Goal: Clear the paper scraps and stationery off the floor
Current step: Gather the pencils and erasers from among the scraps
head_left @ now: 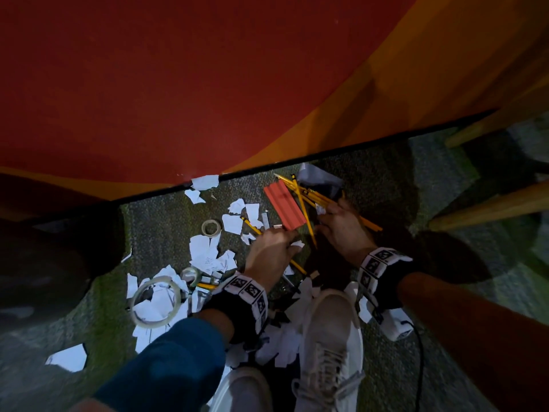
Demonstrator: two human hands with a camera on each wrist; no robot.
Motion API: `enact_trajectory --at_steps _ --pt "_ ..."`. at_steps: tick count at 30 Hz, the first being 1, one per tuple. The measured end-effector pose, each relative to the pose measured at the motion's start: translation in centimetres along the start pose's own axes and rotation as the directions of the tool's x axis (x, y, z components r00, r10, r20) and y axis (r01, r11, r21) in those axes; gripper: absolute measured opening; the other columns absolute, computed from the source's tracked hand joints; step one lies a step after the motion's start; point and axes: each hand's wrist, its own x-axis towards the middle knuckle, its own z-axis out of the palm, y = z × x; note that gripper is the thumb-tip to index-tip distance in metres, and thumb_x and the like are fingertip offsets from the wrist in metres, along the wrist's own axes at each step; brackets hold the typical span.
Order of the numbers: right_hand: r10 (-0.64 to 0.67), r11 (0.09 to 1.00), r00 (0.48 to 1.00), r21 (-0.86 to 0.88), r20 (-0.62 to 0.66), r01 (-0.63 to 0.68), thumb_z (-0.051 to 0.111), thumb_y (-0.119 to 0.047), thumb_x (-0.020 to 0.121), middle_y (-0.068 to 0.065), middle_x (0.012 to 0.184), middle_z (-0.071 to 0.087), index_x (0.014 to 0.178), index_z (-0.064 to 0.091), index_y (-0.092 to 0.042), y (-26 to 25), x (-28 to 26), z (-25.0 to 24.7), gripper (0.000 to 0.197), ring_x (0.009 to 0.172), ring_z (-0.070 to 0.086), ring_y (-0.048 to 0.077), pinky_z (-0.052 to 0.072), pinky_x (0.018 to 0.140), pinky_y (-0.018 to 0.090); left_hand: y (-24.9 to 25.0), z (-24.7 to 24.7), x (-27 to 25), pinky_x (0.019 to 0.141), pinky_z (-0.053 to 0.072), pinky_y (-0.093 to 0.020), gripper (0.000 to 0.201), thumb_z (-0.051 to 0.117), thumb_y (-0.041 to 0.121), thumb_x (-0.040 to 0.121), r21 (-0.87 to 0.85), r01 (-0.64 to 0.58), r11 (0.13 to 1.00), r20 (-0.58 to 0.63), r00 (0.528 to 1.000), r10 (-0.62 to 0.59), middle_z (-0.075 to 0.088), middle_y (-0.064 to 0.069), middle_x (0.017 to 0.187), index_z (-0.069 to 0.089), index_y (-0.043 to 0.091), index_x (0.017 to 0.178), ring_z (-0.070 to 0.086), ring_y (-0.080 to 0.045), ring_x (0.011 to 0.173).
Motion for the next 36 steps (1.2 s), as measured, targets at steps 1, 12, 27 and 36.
enact_trajectory --at_steps 1,12,27,36 --pt "-0.036 0.999 0.999 -0.029 -0.011 0.036 0.077 0.002 0.069 0.011 0.067 0.064 0.062 0.071 -0.008 -0.3 0.1 -0.2 0.013 0.082 0.045 0.027 0.036 0.077 0.038 0.2 0.0 0.1 0.074 0.051 -0.039 0.026 0.070 0.035 0.085 0.024 -0.008 1.000 0.004 1.000 0.008 0.069 -0.004 0.093 0.071 0.021 0.106 0.063 -0.028 0.094" --pt "0.055 0.962 0.991 -0.272 0.123 -0.020 0.068 -0.009 0.076 0.010 0.076 0.063 0.080 0.072 -0.008 -0.2 0.6 0.6 0.006 0.080 0.057 0.034 0.047 0.074 0.039 1.3 1.4 0.3 0.083 0.046 -0.042 0.017 0.060 0.029 0.093 0.135 -0.024 0.991 -0.055 0.998 0.032 0.064 0.000 0.105 0.070 0.015 0.098 0.056 -0.025 0.104" --pt "0.392 0.910 0.917 0.112 0.077 -0.398 0.076 -0.024 0.081 0.019 0.100 0.062 0.101 0.069 -0.002 1.6 -2.3 0.4 0.030 0.103 0.053 0.038 0.038 0.089 0.038 -0.7 -0.9 -1.4 0.065 0.049 -0.038 0.011 0.064 0.024 0.091 -0.319 0.052 0.946 -0.128 0.987 -0.097 0.064 0.003 0.071 0.066 0.019 0.082 0.058 -0.016 0.067" --pt "0.308 0.950 0.948 0.036 0.080 -0.311 0.062 -0.024 0.092 0.017 0.092 0.070 0.098 0.072 -0.008 -0.5 0.0 -1.0 0.019 0.086 0.066 0.036 0.050 0.071 0.037 1.2 -1.8 -1.0 0.062 0.047 -0.024 0.002 0.072 0.023 0.088 -0.337 0.124 0.933 -0.147 0.972 -0.182 0.060 0.019 0.063 0.072 0.022 0.090 0.058 -0.003 0.058"
